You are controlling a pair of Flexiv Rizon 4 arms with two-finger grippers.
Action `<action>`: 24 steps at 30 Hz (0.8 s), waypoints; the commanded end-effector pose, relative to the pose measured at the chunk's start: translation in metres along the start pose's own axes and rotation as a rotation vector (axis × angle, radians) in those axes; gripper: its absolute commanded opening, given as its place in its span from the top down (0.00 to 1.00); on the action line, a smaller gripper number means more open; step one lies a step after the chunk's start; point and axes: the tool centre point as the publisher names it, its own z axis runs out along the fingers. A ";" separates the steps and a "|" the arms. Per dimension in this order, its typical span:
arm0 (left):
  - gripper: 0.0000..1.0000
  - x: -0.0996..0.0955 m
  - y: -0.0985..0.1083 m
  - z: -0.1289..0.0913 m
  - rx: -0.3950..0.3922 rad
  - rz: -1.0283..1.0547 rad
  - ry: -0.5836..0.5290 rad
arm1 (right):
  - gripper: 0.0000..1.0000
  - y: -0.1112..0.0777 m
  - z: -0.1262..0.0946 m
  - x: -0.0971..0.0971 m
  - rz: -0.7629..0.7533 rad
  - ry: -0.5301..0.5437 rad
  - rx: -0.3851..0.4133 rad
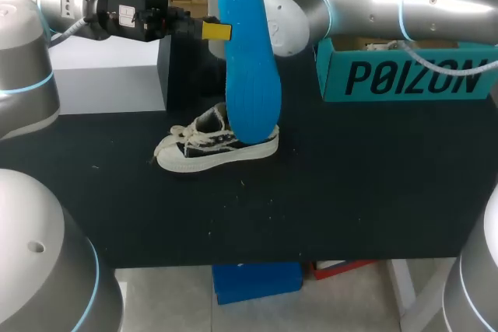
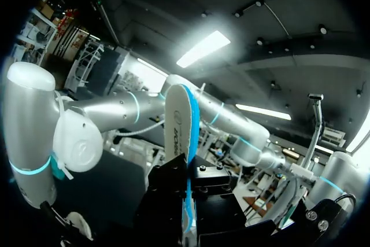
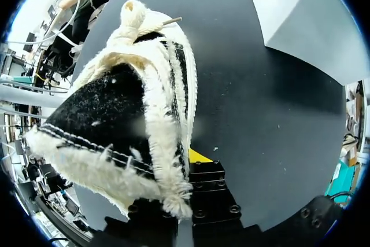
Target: Take the shoe out of the shoebox, open the shoe tongue, remove and reinsert the insole, then place the shoe into the shoebox
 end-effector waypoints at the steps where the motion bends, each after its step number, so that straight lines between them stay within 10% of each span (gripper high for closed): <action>1: 1.00 -0.001 0.001 0.002 0.002 0.001 -0.003 | 1.00 -0.014 -0.030 0.004 0.081 -0.054 -0.021; 17: 1.00 -0.001 0.001 0.002 0.002 0.001 -0.003 | 1.00 -0.064 -0.064 0.014 0.739 -0.295 0.227; 24: 1.00 -0.001 0.001 0.002 0.002 0.001 -0.003 | 1.00 -0.081 -0.070 0.021 1.146 -0.302 0.221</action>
